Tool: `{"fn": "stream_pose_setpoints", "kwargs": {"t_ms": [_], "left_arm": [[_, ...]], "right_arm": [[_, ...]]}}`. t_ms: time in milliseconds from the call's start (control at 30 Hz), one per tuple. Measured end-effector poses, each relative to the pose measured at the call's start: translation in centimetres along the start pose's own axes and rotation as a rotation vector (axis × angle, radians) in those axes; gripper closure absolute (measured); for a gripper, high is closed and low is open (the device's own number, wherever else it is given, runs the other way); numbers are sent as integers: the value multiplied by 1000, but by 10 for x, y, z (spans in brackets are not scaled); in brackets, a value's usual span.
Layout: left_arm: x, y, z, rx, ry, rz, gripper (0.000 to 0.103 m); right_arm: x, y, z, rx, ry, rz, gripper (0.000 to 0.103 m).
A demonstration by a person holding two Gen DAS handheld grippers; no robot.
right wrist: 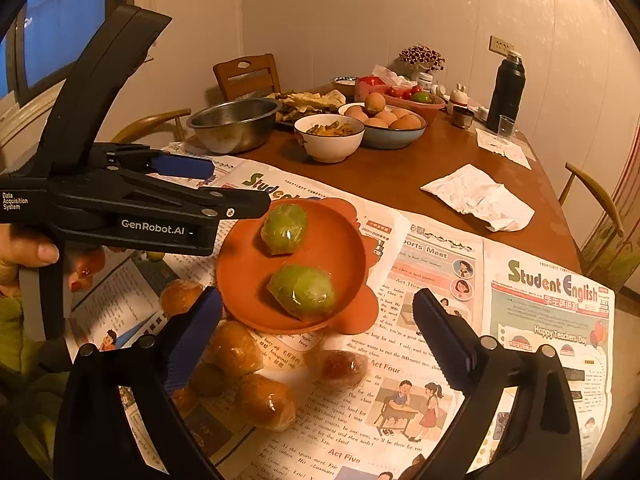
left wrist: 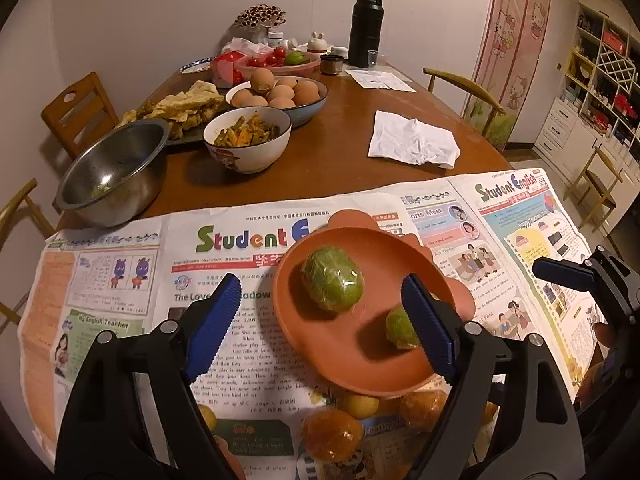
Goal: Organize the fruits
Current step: 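Withdraw both tools from the plate toward the wrapped oranges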
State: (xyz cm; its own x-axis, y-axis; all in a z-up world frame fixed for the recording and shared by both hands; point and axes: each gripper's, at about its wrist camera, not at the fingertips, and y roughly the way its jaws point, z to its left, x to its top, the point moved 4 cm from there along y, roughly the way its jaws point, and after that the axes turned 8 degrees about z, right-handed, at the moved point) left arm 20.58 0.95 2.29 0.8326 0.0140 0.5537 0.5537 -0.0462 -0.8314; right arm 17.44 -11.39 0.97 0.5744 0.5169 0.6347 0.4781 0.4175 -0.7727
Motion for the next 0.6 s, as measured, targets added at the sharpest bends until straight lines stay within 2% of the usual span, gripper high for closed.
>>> {"fn": "stream_pose_setpoints", "kwargs": {"t_ms": [600], "left_arm": [[-20, -19, 0, 17, -16, -13, 14]], "right_arm": [[-9, -9, 14, -13, -21, -6, 5]]}}
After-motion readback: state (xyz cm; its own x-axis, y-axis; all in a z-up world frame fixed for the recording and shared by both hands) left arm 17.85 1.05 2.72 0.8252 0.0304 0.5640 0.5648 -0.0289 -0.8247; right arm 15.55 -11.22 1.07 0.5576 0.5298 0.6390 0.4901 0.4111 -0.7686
